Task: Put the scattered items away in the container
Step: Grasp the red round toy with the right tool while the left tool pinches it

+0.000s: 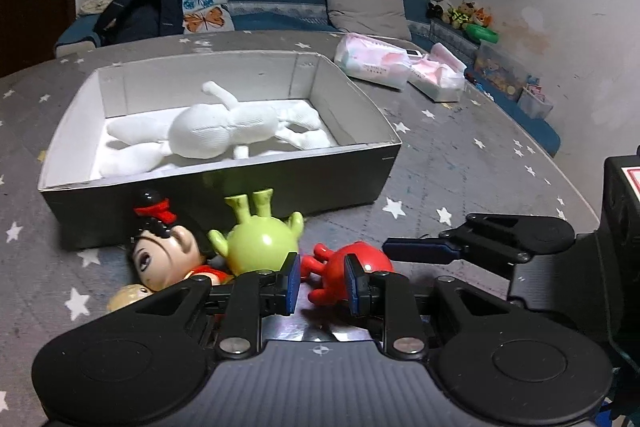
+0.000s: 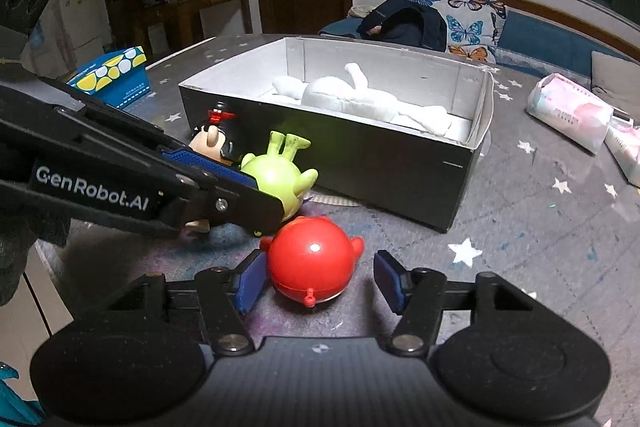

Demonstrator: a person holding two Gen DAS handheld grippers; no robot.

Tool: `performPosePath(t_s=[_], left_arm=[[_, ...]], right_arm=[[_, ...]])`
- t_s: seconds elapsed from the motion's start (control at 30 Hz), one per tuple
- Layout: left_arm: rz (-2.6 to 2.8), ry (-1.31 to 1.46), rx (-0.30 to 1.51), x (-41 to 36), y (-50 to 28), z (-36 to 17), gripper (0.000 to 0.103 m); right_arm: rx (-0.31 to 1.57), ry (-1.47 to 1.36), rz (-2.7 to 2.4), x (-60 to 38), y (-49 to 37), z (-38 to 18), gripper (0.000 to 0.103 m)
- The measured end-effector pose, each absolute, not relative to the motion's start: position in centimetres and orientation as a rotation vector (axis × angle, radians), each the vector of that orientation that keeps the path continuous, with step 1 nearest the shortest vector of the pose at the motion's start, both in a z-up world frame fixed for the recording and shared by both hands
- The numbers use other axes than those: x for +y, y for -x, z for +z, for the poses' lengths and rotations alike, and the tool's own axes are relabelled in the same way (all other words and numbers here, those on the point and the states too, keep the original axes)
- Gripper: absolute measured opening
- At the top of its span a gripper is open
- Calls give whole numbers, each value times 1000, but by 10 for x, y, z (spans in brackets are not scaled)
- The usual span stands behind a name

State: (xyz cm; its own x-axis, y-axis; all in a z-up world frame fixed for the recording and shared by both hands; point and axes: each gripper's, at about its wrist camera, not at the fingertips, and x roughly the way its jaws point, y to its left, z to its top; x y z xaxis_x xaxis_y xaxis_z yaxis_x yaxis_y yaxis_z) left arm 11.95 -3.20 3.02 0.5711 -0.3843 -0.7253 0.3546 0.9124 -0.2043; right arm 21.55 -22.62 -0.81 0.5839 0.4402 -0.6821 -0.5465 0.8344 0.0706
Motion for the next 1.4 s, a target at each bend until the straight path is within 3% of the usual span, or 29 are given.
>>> performPosePath(t_s=[0.5,0.67,0.87,1.4], left_arm=[[-472,115,903,-31,-127,23,30],[-499,169,926,-29,-127,17,36],[-500,174,928,-29,-125,17,33],[-553,167,814,-31,-118,43,32]], right_arm=[[761,132,577,-226,-218,-11,55],[755,133,567,-225,-215,-12,55],[740,124,549,-226,-211,-10,49],[639,144,530,-228,-202,18,48]])
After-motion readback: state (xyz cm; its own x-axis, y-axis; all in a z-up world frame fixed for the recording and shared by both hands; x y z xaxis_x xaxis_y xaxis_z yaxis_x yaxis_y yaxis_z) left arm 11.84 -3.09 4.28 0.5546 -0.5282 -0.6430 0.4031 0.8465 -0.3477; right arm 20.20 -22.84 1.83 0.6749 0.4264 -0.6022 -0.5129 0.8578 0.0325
